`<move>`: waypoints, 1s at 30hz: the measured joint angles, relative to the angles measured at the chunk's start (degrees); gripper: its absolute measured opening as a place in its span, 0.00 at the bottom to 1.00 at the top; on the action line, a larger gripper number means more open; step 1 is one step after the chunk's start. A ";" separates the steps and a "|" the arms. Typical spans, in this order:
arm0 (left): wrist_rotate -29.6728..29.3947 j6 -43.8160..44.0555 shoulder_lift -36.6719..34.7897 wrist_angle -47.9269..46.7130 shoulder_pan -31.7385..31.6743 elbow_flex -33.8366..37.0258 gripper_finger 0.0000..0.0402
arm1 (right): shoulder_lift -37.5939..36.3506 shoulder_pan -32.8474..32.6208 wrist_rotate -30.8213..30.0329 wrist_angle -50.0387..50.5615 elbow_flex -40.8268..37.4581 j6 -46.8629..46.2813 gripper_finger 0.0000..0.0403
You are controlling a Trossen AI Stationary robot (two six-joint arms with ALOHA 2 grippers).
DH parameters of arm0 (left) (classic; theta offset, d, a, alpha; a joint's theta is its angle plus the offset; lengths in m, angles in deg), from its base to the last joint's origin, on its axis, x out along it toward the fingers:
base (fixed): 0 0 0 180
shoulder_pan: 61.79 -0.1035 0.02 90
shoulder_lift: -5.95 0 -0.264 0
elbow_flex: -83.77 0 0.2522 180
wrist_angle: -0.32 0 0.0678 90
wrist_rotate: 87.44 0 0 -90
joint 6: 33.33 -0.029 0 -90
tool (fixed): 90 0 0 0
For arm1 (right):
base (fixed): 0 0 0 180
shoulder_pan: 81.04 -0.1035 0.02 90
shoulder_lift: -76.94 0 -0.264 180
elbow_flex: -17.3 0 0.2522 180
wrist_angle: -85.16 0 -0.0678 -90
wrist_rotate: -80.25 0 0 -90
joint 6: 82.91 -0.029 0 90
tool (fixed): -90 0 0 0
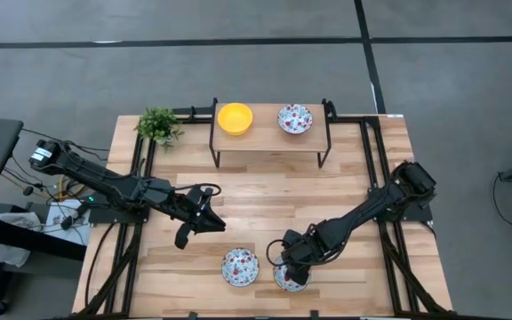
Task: Pick & Place Mini bowls
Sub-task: Stack the right white bowl on top of the white bowl on the shelf
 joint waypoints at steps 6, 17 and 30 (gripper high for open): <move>0.00 0.00 0.00 0.16 0.04 -0.02 0.13 | 1.13 -0.02 1.12 0.62 -0.07 0.54 0.31; 0.00 0.00 0.00 0.40 0.04 -0.04 0.13 | 1.11 -0.02 1.78 0.62 -0.07 0.62 0.31; 0.00 0.00 0.00 0.40 0.04 -0.04 0.13 | 1.11 0.00 3.33 1.14 -0.07 0.21 0.31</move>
